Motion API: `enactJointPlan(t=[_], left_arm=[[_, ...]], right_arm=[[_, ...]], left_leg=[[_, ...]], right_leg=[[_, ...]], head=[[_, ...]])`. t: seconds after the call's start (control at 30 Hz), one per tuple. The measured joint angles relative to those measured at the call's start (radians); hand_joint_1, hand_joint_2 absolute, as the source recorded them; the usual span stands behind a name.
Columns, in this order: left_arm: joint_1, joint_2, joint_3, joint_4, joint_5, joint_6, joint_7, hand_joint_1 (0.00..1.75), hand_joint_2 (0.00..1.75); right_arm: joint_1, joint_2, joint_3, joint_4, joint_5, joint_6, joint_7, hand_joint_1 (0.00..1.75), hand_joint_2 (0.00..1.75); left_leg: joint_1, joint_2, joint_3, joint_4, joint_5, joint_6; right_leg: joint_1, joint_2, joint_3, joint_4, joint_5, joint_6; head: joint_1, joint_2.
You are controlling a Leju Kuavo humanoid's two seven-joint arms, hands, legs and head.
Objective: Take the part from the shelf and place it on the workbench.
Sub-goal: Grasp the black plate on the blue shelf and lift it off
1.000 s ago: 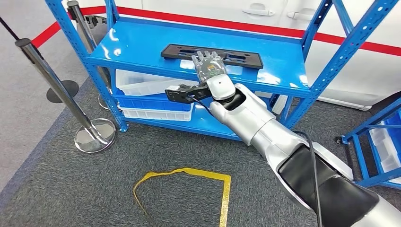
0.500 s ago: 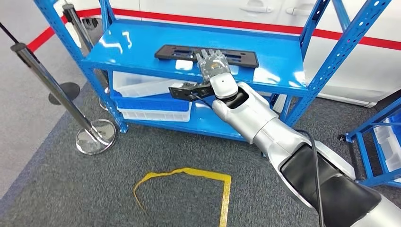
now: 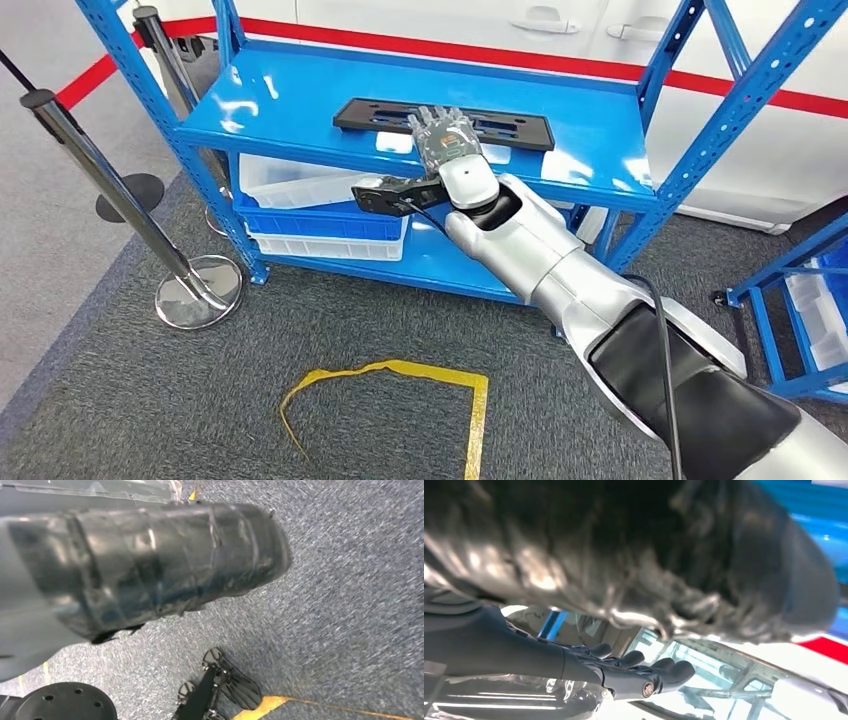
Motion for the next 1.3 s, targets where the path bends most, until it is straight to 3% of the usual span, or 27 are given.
enactJointPlan(t=[0.1,0.13,0.17,0.2,0.27,0.33,0.43,0.5,0.6,0.63,0.67,0.7,0.77,0.83,1.0,1.07,1.13,1.17,1.2,1.23,1.3], left_arm=[[-0.001,0.0,0.0,0.0,0.002,-0.001,-0.001,0.0,0.0],[-0.001,0.0,0.0,0.0,0.002,-0.001,-0.001,0.0,0.0],[0.0,0.0,0.0,0.0,0.003,0.0,-0.001,0.0,0.0],[0.0,0.0,0.0,0.0,0.003,0.0,-0.001,0.0,0.0],[0.0,-0.001,0.0,0.0,0.005,0.002,-0.001,0.0,0.0],[0.0,-0.001,0.0,0.0,0.007,0.002,-0.001,0.0,0.0],[0.0,-0.002,0.0,0.0,0.011,0.002,0.0,0.0,0.0],[0.0,-0.004,0.0,0.0,0.012,0.002,0.0,0.0,0.0],[0.0,-0.004,0.0,0.0,0.013,0.002,0.0,0.0,0.0],[0.0,-0.005,0.0,0.0,0.013,0.002,0.0,0.0,0.0],[0.001,-0.005,0.0,0.0,0.013,0.002,0.0,0.0,0.0],[0.001,-0.005,0.0,0.0,0.013,0.002,0.0,0.0,0.0],[0.001,-0.005,0.0,0.0,0.012,0.002,0.0,0.0,0.0],[0.0,-0.006,0.0,0.0,0.012,0.002,0.0,0.0,0.0],[0.0,-0.007,0.0,0.0,0.01,0.002,0.002,0.0,0.0],[0.0,-0.007,0.0,0.0,0.008,0.002,0.003,0.0,0.0],[0.0,-0.007,0.0,0.0,0.008,0.003,0.004,0.0,0.0],[0.0,-0.008,0.0,0.0,0.008,0.003,0.004,0.0,0.0],[0.0,-0.008,0.0,0.0,0.008,0.004,0.005,0.0,0.0],[0.0,-0.008,-0.001,0.0,0.008,0.004,0.005,0.0,0.0],[0.001,-0.009,0.0,0.0,0.008,0.004,0.005,0.0,0.0]], right_arm=[[0.001,-0.004,0.0,-0.001,0.0,0.0,0.0,0.0,0.0],[0.004,-0.004,0.0,-0.001,0.0,0.0,0.0,0.0,0.0],[0.007,-0.005,0.0,-0.001,0.0,0.0,0.0,0.0,0.0],[0.009,-0.005,0.0,-0.001,0.0,0.0,0.0,0.0,0.0],[0.008,-0.007,0.0,-0.001,0.0,0.0,0.0,0.0,0.0],[0.007,-0.009,0.0,-0.001,0.0,0.001,0.0,0.0,0.0],[0.009,-0.01,0.0,-0.002,0.0,0.002,0.0,0.0,0.0],[0.008,-0.011,0.0,-0.004,0.001,0.002,0.0,0.0,0.0],[0.009,-0.012,0.0,-0.006,0.001,0.002,0.001,0.0,0.0],[0.012,-0.012,0.0,-0.006,0.001,0.003,0.001,0.0,0.0],[0.014,-0.012,0.0,-0.006,0.002,0.003,0.001,0.0,0.0],[0.015,-0.012,0.0,-0.006,0.002,0.003,0.001,0.0,0.0],[0.016,-0.012,0.0,-0.006,0.002,0.004,0.001,0.0,0.0],[0.014,-0.012,0.0,-0.006,0.002,0.005,0.001,0.0,0.0],[0.014,-0.011,-0.001,-0.006,0.0,0.015,0.0,0.0,0.0],[0.011,-0.011,-0.001,-0.006,0.0,0.016,0.0,0.0,0.0],[0.014,-0.011,-0.001,-0.005,0.0,0.018,0.0,0.0,0.0],[0.017,-0.011,-0.001,-0.004,0.0,0.019,0.0,0.0,0.0],[0.019,-0.011,-0.001,-0.004,-0.001,0.019,0.0,0.0,0.0],[0.02,-0.011,-0.001,-0.004,-0.002,0.02,0.0,0.0,0.0],[0.018,-0.011,-0.001,-0.003,-0.004,0.02,0.0,0.0,0.0]], left_leg=[[0.001,0.0,0.009,-0.004,-0.005,0.009],[0.001,0.0,0.01,-0.002,-0.008,0.01],[0.002,-0.001,0.013,-0.001,-0.011,0.01],[0.002,-0.002,0.016,0.002,-0.016,0.008],[0.002,-0.004,0.026,0.006,-0.027,0.002],[-0.001,-0.006,0.029,0.01,-0.036,-0.006],[-0.001,-0.005,0.027,0.009,-0.042,-0.02],[0.001,-0.004,0.016,0.042,-0.064,-0.03],[0.001,-0.002,-0.077,0.224,-0.137,-0.038],[0.001,-0.002,-0.11,0.276,-0.147,-0.04],[0.001,-0.002,-0.129,0.296,-0.139,-0.04],[0.001,-0.002,-0.127,0.274,-0.111,-0.04],[0.001,0.0,-0.081,0.152,-0.034,-0.037],[-0.003,0.001,-0.033,0.051,0.001,-0.03],[-0.002,-0.004,-0.013,0.018,-0.008,-0.004],[0.0,-0.004,-0.003,0.013,-0.011,0.006],[0.0,-0.003,0.003,0.014,-0.017,0.012],[-0.001,-0.004,0.007,0.014,-0.021,0.013],[-0.001,-0.005,0.011,0.015,-0.025,0.013],[-0.002,-0.006,0.017,0.015,-0.029,0.012],[-0.004,-0.009,0.028,0.016,-0.039,0.008]], right_leg=[[-0.009,-0.002,-0.102,0.19,-0.074,0.013],[-0.012,-0.002,-0.132,0.235,-0.079,0.016],[-0.015,-0.003,-0.146,0.244,-0.065,0.018],[-0.017,-0.003,-0.139,0.213,-0.033,0.018],[-0.017,-0.003,-0.086,0.083,0.046,0.013],[-0.013,-0.002,-0.041,-0.015,0.078,0.005],[-0.012,-0.002,-0.029,-0.039,0.071,-0.007],[-0.016,-0.002,-0.018,-0.049,0.07,-0.019],[-0.016,-0.002,-0.006,-0.054,0.065,-0.032],[-0.015,-0.001,-0.003,-0.054,0.062,-0.034],[-0.014,-0.001,-0.001,-0.052,0.058,-0.034],[-0.014,0.0,0.002,-0.05,0.054,-0.034],[-0.014,0.001,0.011,-0.045,0.043,-0.028],[-0.01,0.002,0.012,-0.038,0.033,-0.019],[-0.008,0.001,0.005,-0.016,0.011,0.005],[-0.01,-0.002,-0.04,0.081,-0.037,0.014],[-0.012,-0.003,-0.116,0.218,-0.082,0.018],[-0.012,-0.003,-0.141,0.253,-0.081,0.019],[-0.012,-0.004,-0.148,0.25,-0.062,0.017],[-0.012,-0.004,-0.135,0.207,-0.024,0.013],[-0.007,-0.003,-0.076,0.069,0.055,-0.001]], head=[[0.003,0.0],[0.004,0.0],[0.003,0.0],[0.003,0.0],[0.003,0.0],[0.002,0.0],[0.001,0.0],[-0.002,0.0],[-0.006,0.0],[-0.006,0.0],[-0.006,0.0],[-0.006,0.0],[-0.006,0.0],[-0.006,0.0],[-0.003,0.0],[-0.001,0.0],[0.0,0.0],[0.0,0.0],[0.0,0.0],[0.0,0.0],[-0.001,0.0]])
